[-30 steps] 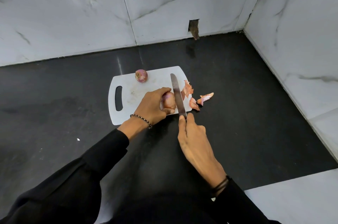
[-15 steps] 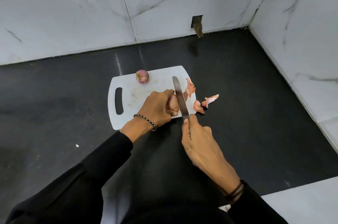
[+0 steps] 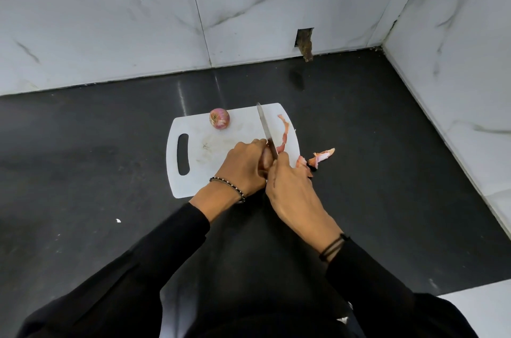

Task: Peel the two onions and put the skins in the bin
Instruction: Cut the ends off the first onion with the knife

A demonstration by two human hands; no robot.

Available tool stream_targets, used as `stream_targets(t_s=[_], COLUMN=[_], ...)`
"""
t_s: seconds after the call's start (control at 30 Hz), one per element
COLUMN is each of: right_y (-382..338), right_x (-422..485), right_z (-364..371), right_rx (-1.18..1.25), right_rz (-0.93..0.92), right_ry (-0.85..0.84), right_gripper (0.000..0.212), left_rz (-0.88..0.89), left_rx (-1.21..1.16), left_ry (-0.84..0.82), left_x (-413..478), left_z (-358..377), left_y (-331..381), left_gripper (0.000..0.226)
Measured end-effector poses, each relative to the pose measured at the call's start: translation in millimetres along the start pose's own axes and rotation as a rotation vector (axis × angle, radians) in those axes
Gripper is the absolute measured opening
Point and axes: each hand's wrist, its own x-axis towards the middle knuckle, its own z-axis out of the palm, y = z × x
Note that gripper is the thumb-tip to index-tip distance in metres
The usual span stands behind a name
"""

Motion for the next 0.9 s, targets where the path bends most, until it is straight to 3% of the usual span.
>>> stream_targets(t_s=[0.07,0.2,0.33,0.53,0.9], right_y=[1.4,12.7,20.3,20.1,11.2], right_x=[-0.5,-10.4,-25.9,-21.1,-3.0], right_z=[3.0,15.9,23.8,27.6,21.3], right_rx=[0.071,0.091,0.078,-0.007,0.054], right_rz=[0.008,0.071,0.094,0.113,0.135], right_ry=[-0.001,-0.031,-0.009,-0.035,-0.03], right_gripper=[0.04,0.018,0.022,0.005,0.021], left_rz=[-0.01,-0.045,-0.019,0.012,0.007], left_rx=[-0.002,0.052,0.067,0.159,0.258], left_ry=[0.008,-0.006,-0.028,-0.048,-0.051], left_x=[-0.1,3.6,5.7,5.4,2.8], left_z=[0.4,1.5,-0.6,-2.1,-4.3], left_y=[1.9,0.5,2.4,7.8,27.0], left_gripper=[0.026,0.048,0.029,0.027,0.029])
